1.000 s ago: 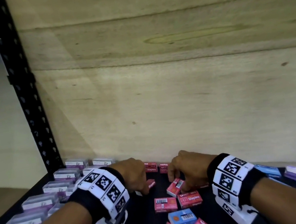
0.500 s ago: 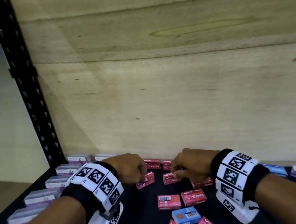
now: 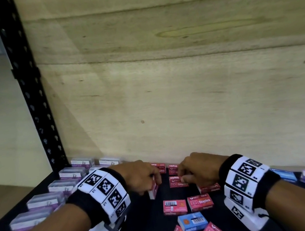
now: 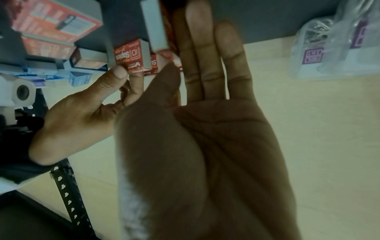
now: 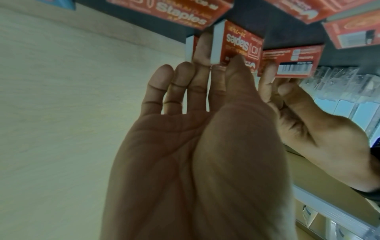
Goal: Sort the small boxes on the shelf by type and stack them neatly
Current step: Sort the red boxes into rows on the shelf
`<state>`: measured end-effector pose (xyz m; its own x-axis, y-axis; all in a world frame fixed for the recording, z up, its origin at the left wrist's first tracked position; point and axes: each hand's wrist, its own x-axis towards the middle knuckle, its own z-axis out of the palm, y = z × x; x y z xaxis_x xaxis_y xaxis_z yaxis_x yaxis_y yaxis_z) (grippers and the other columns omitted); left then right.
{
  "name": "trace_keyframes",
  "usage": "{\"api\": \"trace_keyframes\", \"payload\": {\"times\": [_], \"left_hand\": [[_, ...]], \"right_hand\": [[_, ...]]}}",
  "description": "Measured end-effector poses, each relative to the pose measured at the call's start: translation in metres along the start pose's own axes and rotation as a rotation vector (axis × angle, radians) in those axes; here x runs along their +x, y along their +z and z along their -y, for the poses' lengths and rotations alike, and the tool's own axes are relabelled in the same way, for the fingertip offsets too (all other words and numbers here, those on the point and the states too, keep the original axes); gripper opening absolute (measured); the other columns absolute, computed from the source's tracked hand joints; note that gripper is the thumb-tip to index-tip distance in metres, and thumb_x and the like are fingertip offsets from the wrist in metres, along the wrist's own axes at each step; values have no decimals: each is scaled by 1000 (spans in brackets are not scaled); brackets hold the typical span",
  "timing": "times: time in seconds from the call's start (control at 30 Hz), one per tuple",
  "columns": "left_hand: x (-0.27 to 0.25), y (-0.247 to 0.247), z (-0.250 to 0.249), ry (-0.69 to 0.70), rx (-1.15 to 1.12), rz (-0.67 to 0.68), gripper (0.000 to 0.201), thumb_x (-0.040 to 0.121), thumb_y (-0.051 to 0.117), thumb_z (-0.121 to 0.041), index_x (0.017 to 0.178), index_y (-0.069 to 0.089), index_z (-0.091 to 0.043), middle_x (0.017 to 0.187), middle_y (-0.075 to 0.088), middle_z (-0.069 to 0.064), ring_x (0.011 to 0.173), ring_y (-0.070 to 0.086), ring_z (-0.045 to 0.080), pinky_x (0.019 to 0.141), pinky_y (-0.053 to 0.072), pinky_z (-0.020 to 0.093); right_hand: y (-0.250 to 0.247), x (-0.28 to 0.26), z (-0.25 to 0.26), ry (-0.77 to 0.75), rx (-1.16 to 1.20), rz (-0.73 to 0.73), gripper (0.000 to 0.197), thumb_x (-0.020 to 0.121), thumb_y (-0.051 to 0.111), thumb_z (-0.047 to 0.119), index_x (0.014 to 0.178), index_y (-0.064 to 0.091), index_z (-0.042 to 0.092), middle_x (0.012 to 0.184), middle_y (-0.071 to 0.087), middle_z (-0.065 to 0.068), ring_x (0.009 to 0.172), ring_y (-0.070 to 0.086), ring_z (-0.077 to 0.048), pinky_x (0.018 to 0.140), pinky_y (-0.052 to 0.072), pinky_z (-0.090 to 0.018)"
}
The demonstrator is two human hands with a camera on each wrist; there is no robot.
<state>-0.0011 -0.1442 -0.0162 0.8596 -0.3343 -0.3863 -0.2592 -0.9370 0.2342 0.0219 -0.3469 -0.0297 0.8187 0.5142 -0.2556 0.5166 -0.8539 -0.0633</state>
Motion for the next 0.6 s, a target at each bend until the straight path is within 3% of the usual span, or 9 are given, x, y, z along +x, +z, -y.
{"api": "trace_keyframes", "payload": {"times": [0.07, 0.13, 0.23, 0.3, 0.43, 0.6], "left_hand": [[0, -2, -2, 8, 38, 13, 45, 89, 50, -6, 129, 57, -26, 114, 69, 0, 105, 64, 16, 93, 50, 28], [5, -1, -3, 8, 94, -9, 42, 91, 56, -8, 131, 56, -21, 119, 66, 0, 108, 62, 18, 96, 49, 31], [14, 2, -1, -23, 130, -76, 31, 93, 62, -16, 125, 62, -18, 107, 69, -1, 93, 63, 16, 87, 52, 31], [19, 2, 0, -52, 186, -126, 29, 93, 64, -20, 122, 64, -19, 109, 66, 2, 89, 59, 17, 78, 48, 29], [23, 0, 1, -66, 245, -187, 27, 94, 63, -28, 120, 64, -20, 115, 64, 5, 101, 62, 23, 78, 46, 30], [27, -1, 2, -61, 274, -206, 24, 94, 63, -28, 116, 65, -19, 115, 64, 6, 101, 62, 24, 80, 47, 32]], "right_hand": [[-1, -1, 0, 1, 6, 9, 28, 101, 53, 34, 123, 64, 21, 116, 69, 1, 100, 63, -17, 88, 49, -31], [-1, -2, 0, 10, -2, 13, 27, 99, 55, 34, 122, 63, 22, 115, 68, 1, 99, 62, -17, 87, 49, -31], [-1, -1, -2, 38, -15, 3, 21, 97, 58, 37, 111, 64, 22, 101, 66, 2, 88, 58, -16, 80, 48, -30], [-1, 0, -2, 58, -20, -17, 17, 96, 60, 37, 104, 64, 22, 94, 63, 4, 85, 57, -16, 78, 48, -31], [-1, 3, -2, 70, -29, -39, 24, 95, 60, 35, 100, 67, 12, 98, 70, -6, 88, 64, -23, 77, 50, -36], [-1, 7, -1, 85, -41, -71, 27, 94, 62, 36, 101, 69, 10, 99, 72, -7, 90, 66, -24, 80, 55, -39]]}}
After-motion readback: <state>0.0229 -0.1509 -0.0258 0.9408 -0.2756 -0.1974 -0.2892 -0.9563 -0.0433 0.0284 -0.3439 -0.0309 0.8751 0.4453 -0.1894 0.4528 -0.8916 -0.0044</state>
